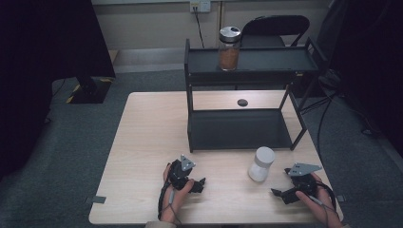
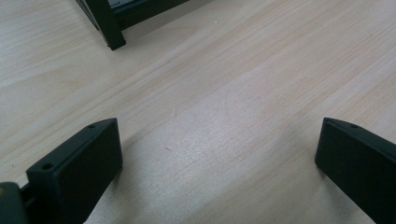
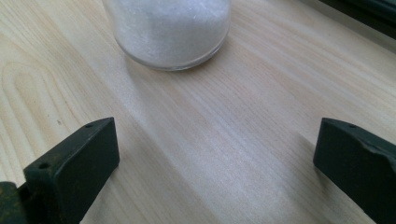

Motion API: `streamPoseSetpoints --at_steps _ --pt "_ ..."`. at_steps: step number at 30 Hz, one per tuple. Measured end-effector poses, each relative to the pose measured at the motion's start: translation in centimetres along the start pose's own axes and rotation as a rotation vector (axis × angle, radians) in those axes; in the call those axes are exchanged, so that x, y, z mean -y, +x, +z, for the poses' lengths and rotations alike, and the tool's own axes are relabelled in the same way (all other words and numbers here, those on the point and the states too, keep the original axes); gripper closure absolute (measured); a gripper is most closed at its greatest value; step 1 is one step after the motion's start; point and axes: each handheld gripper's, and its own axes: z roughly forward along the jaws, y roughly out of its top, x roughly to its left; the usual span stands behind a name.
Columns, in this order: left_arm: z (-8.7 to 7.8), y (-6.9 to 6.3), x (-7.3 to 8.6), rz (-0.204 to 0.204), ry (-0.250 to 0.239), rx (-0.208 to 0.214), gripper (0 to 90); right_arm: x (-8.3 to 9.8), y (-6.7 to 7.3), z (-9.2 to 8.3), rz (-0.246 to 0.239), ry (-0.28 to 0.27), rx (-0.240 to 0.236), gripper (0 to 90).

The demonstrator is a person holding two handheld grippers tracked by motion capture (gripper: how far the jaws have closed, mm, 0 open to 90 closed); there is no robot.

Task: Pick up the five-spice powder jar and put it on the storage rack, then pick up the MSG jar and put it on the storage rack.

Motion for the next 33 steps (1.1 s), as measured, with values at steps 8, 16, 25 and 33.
streamPoseSetpoints --at_steps 8,16,25,33 --pt "0.0 0.0 0.0 -0.003 -0.002 -0.001 0.0 0.0 0.0 0.0 0.001 0.002 0.001 0.0" --pt "0.0 -0.1 0.1 -0.004 -0.003 -0.002 0.0 -0.1 0.0 0.0 0.001 0.001 0.0 0.0" --pt "0.0 -0.1 0.1 -0.004 -0.003 -0.003 0.0 -1.6 0.1 0.1 0.0 0.058 0.002 0.0" --pt "0.0 -0.1 0.1 -0.004 -0.003 -0.004 0.0 -2.3 -0.4 -0.1 -0.007 0.051 -0.029 1.2"
